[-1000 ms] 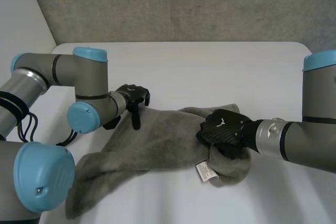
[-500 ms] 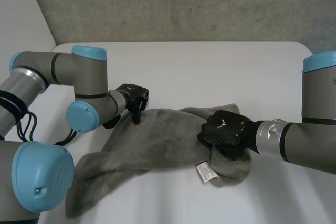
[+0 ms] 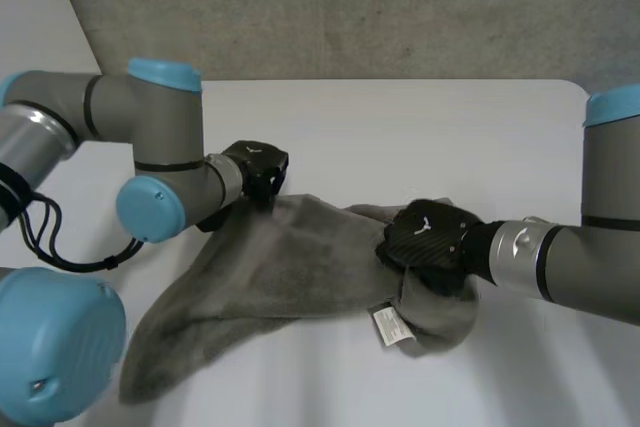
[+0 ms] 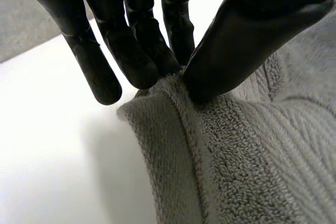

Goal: Fold the towel.

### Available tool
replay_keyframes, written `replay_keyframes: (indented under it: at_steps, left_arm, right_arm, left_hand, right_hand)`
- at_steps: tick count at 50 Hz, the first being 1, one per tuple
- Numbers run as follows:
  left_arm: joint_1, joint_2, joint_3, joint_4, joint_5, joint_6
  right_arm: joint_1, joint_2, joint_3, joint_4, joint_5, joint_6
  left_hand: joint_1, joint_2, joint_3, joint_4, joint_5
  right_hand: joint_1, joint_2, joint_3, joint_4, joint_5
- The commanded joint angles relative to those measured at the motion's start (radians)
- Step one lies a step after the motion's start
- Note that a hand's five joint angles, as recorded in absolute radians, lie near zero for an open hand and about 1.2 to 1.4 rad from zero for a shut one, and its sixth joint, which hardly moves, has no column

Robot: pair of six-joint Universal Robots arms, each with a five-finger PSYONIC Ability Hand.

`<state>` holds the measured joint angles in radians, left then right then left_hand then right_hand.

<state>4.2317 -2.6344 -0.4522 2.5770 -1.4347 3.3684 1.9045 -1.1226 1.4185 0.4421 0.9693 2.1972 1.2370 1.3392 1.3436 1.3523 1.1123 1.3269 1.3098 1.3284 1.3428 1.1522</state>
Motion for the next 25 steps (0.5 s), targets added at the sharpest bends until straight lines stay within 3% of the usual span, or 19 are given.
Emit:
replay_keyframes:
  at_steps: [1,5,8,10,13,15,16,18,21,25]
  left_arm:
    - [0.001,0.203,-0.173,0.044,0.008,-0.006]
    - [0.01,0.306,-0.252,0.065,0.01,-0.01]
    - [0.022,0.404,-0.333,0.095,0.014,-0.017]
    - [0.051,0.462,-0.409,0.127,0.016,-0.02]
    - [0.063,0.475,-0.445,0.135,0.017,-0.02]
    - [0.073,0.478,-0.497,0.14,0.017,-0.018]
    - [0.073,0.478,-0.497,0.14,0.017,-0.018]
    - [0.079,0.473,-0.531,0.144,0.016,-0.018]
    - [0.097,0.461,-0.539,0.157,0.016,-0.015]
    - [0.102,0.45,-0.504,0.173,0.016,-0.014]
  right_arm:
    - [-0.007,-0.114,-0.058,0.035,-0.009,0.099]
    - [-0.022,-0.14,-0.145,0.096,-0.001,0.225]
    - [-0.099,-0.137,-0.225,0.231,-0.004,0.312]
    - [-0.177,-0.108,-0.246,0.346,-0.004,0.264]
    - [-0.191,-0.077,-0.248,0.382,0.006,0.207]
    - [-0.191,-0.033,-0.239,0.433,0.075,0.052]
    - [-0.191,-0.032,-0.239,0.434,0.075,0.052]
    - [-0.196,-0.005,-0.237,0.474,0.182,-0.055]
    - [-0.191,0.004,-0.262,0.431,0.236,-0.067]
    - [-0.185,0.006,-0.326,0.341,0.236,-0.063]
  left_hand:
    - [0.159,0.057,0.053,0.044,0.109]
    - [0.159,0.057,0.053,0.044,0.109]
    - [0.159,0.057,0.053,0.044,0.109]
    - [0.159,0.057,0.053,0.044,0.109]
    - [0.159,0.057,0.053,0.044,0.109]
    - [0.159,0.057,0.053,0.044,0.109]
    - [0.159,0.057,0.053,0.044,0.109]
    - [0.159,0.057,0.053,0.044,0.109]
    - [0.159,0.057,0.053,0.044,0.109]
    - [0.159,0.057,0.053,0.044,0.109]
  right_hand:
    - [0.069,0.087,0.068,0.053,0.07]
    - [0.069,0.087,0.068,0.053,0.07]
    - [0.069,0.087,0.068,0.053,0.07]
    - [0.069,0.087,0.068,0.053,0.07]
    - [0.069,0.087,0.068,0.053,0.07]
    - [0.069,0.087,0.068,0.053,0.07]
    - [0.069,0.087,0.068,0.053,0.07]
    - [0.069,0.087,0.068,0.053,0.07]
    - [0.069,0.087,0.068,0.053,0.07]
    - [0.069,0.087,0.068,0.053,0.07]
